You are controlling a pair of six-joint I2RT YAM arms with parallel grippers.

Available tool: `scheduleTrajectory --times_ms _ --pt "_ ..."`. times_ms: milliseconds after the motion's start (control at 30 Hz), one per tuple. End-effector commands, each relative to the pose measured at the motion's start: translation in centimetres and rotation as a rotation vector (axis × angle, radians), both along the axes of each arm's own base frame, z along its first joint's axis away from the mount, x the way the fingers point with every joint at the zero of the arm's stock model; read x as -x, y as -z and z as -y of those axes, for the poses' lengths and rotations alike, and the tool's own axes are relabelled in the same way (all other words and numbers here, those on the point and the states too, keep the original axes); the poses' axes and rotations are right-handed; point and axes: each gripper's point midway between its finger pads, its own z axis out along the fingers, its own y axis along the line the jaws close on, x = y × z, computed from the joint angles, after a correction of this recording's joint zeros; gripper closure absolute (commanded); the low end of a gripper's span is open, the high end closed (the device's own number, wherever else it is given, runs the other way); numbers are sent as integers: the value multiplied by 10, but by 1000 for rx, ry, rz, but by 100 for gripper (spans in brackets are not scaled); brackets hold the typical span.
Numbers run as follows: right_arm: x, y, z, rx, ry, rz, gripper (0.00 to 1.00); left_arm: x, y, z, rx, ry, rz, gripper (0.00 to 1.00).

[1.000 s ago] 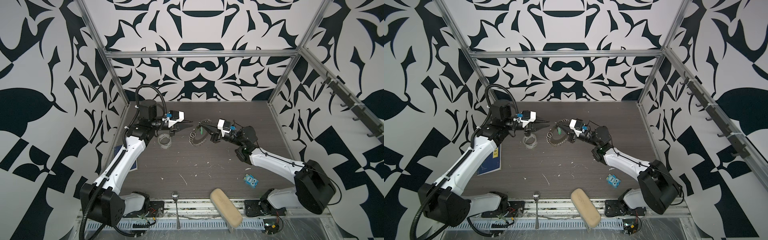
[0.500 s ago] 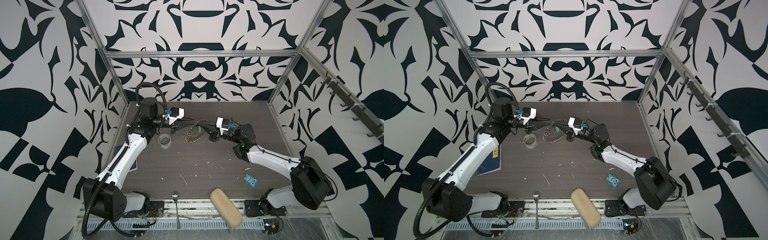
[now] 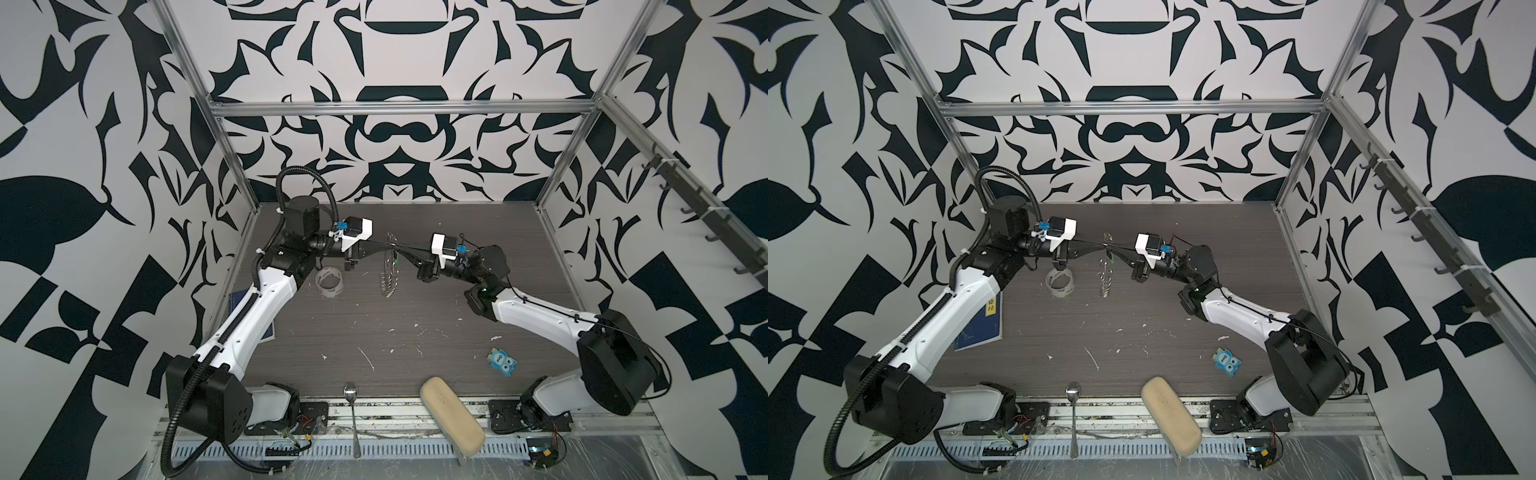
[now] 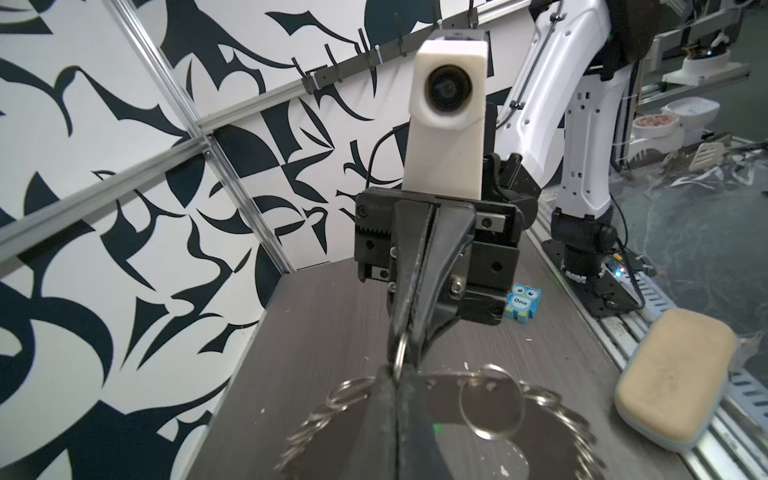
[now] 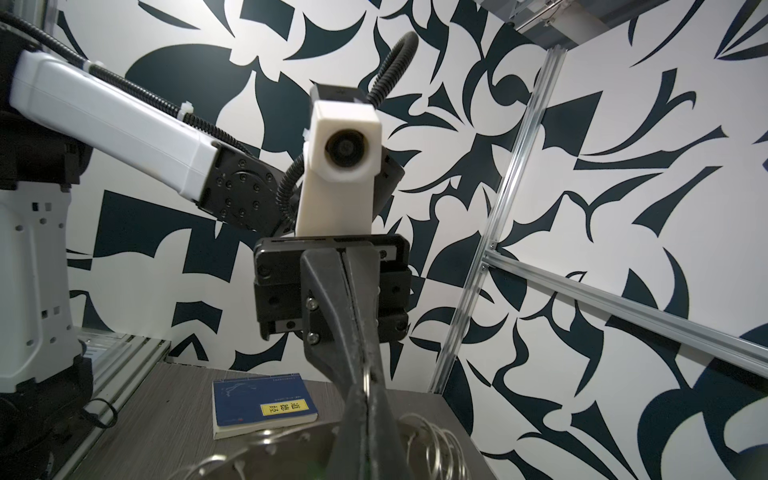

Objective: Remove the keys from the keyring

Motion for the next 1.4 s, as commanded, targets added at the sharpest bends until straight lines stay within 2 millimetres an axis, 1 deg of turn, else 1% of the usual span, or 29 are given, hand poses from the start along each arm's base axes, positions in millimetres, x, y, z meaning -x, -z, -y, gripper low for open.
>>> scheduleTrajectory --times_ms 0,33,100,133,167,233,267,367,467,633,833,1033,1200,1367 --pt "13 -34 4 -61 -26 72 100 -3 3 0 -16 -24 26 100" --pt "10 -32 4 -57 -12 52 100 -6 3 -1 -26 -54 49 100" --pt "5 -27 7 -40 29 23 73 -13 5 -4 -75 -121 102 100" --pt "4 -24 10 -24 57 19 65 -15 8 -5 -127 -151 148 100" --pt "1 -17 11 8 85 14 60 -17 12 -5 -193 -184 179 100" --pt "0 -7 14 79 124 25 58 -23 27 -7 -337 -236 216 100" --pt "0 -3 15 109 140 31 58 -26 32 -8 -389 -257 229 100" --pt "0 6 18 170 163 63 60 -29 37 -7 -448 -282 285 100" --pt "-1 8 18 205 172 86 62 -28 45 -2 -502 -280 357 100" --pt "-1 6 16 215 143 103 66 -23 47 7 -505 -253 401 100" --pt "-8 14 16 230 133 96 69 -18 47 10 -506 -239 417 100" --pt "-10 18 13 240 118 91 80 -14 48 11 -512 -223 405 100" --pt "-13 19 12 246 119 94 84 -8 48 13 -497 -196 392 100" --pt "-15 20 10 249 119 89 86 -7 49 15 -489 -179 384 100"
